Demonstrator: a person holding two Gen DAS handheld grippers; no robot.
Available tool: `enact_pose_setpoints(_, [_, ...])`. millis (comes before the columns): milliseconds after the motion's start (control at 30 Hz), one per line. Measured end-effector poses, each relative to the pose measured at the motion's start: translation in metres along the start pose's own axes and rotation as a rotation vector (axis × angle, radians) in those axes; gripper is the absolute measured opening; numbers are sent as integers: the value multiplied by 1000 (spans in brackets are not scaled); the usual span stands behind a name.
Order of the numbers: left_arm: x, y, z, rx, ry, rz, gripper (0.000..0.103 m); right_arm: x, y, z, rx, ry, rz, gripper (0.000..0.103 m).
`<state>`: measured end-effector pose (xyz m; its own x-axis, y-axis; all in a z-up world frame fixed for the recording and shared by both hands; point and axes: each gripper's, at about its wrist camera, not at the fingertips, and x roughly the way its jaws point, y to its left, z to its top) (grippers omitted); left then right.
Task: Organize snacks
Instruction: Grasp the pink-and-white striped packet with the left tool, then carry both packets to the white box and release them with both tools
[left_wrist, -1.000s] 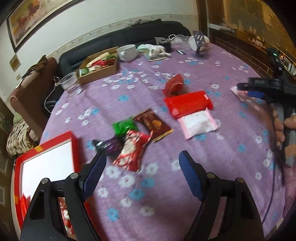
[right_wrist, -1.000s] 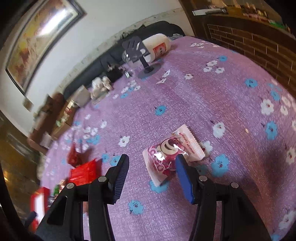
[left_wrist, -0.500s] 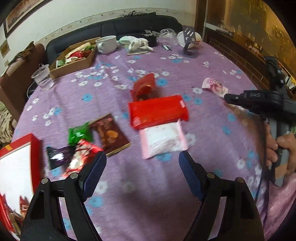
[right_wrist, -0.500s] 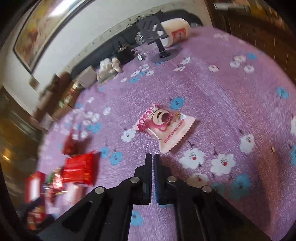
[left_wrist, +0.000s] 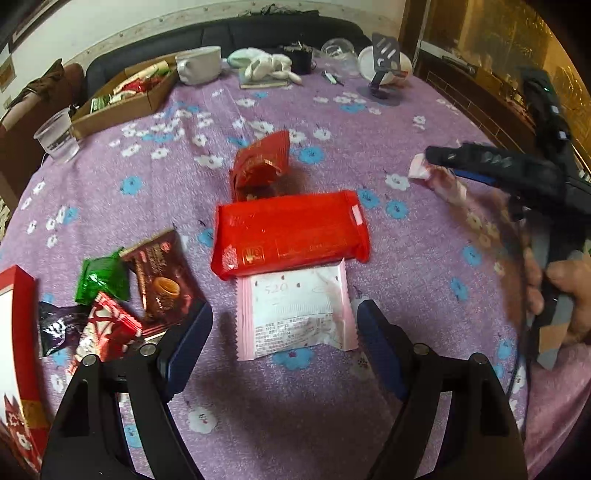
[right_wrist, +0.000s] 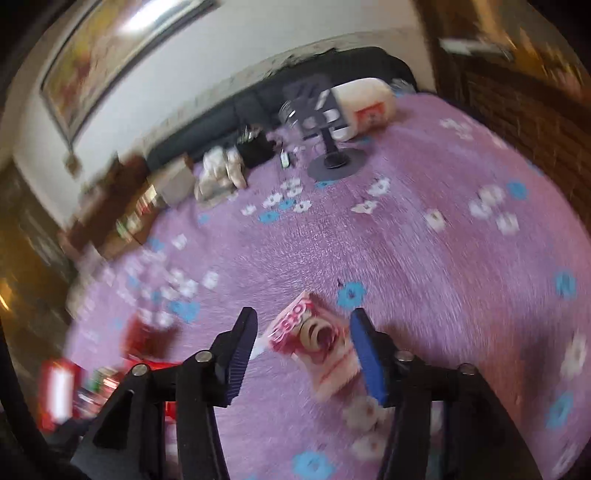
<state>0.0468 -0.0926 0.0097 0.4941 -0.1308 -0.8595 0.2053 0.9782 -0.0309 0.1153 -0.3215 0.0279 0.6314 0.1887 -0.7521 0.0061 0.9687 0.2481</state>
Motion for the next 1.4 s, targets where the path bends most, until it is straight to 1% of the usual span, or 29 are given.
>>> enact_pose_setpoints(33, [4, 0, -1, -3, 9, -4, 81, 9, 7, -1, -55, 20, -34, 56])
enact_pose_setpoints(67, [7, 0, -1, -4, 16, -10, 81, 13, 12, -3, -100, 12, -69, 60])
enact_pose_setpoints(133, [8, -5, -4, 24, -3, -4, 81, 13, 13, -8, -122, -6, -94, 57])
enact_pose_setpoints(167, [8, -6, -5, 36, -11, 0, 81, 11, 11, -9, -110, -8, -95, 53])
enact_pose_setpoints(200, [8, -7, -7, 49, -22, -4, 81, 9, 10, -10, -97, -10, -108, 35])
enact_pose_setpoints(233, [7, -7, -8, 56, -34, -6, 75, 6, 8, -10, -88, -16, -128, 33])
enact_pose_setpoints(267, [6, -7, -9, 65, -44, -5, 69, 5, 6, -10, -74, -14, -116, 27])
enact_pose_setpoints(300, [4, -6, -9, 77, -52, -2, 61, 3, 4, -11, -52, -13, -113, 26])
enact_pose_setpoints(367, [2, -2, -10, 80, -57, -19, 54, 0, 3, -12, -28, -4, -115, 24])
enact_pose_setpoints(400, [1, 0, -11, 77, -60, -26, 44, -3, 2, -13, -9, 3, -100, 20])
enact_pose_setpoints(433, [0, 2, -11, 78, -62, -26, 39, -7, 1, -15, 11, 8, -79, 17])
enact_pose_setpoints(467, [-1, 3, -12, 80, -63, -34, 37, -11, 0, -18, 34, 17, -53, 13])
enact_pose_setpoints(500, [-3, 5, -14, 84, -65, -40, 32, -14, 0, -22, 60, 39, -5, 13])
enact_pose_setpoints(533, [-4, 6, -16, 90, -65, -42, 22, -16, 1, -26, 71, 53, 28, 13])
enact_pose_setpoints(567, [-6, 8, -19, 101, -64, -38, 14, -17, 3, -31, 77, 65, 62, 12])
enact_pose_setpoints(600, [-9, 11, -24, 111, -62, -38, 13, -19, 8, -37, 77, 92, 107, 7])
enact_pose_setpoints(667, [-13, 18, -30, 99, -53, -63, 13, -22, 15, -48, 70, 134, 187, 7])
enact_pose_setpoints(733, [-19, 25, -38, 97, -46, -79, 10, -26, 25, -59, 40, 179, 250, 7])
enact_pose_setpoints(867, [-31, 37, -56, 102, -38, -95, 10, -37, 51, -89, -69, 275, 371, 12])
enact_pose_setpoints(933, [-39, 43, -66, 102, -32, -106, 10, -46, 63, -102, -140, 310, 407, 13])
enact_pose_setpoints(967, [-42, 45, -70, 104, -30, -113, 10, -50, 67, -108, -164, 328, 418, 17])
enact_pose_setpoints(1067, [-56, 54, -84, 109, -27, -124, 10, -68, 68, -114, -216, 333, 381, 42])
enact_pose_setpoints(1100, [-60, 55, -88, 111, -31, -128, 10, -74, 67, -115, -229, 331, 372, 45])
enact_pose_setpoints(1167, [-70, 57, -98, 122, -40, -140, 10, -86, 65, -114, -253, 318, 347, 49])
enact_pose_setpoints(1267, [-76, 57, -106, 133, -40, -154, 10, -101, 67, -118, -330, 268, 312, 58])
enact_pose_setpoints(1333, [-77, 55, -111, 147, -36, -157, 10, -105, 73, -123, -401, 239, 291, 59])
enact_pose_setpoints(1400, [-79, 54, -113, 154, -37, -158, 10, -100, 84, -130, -490, 231, 251, 60])
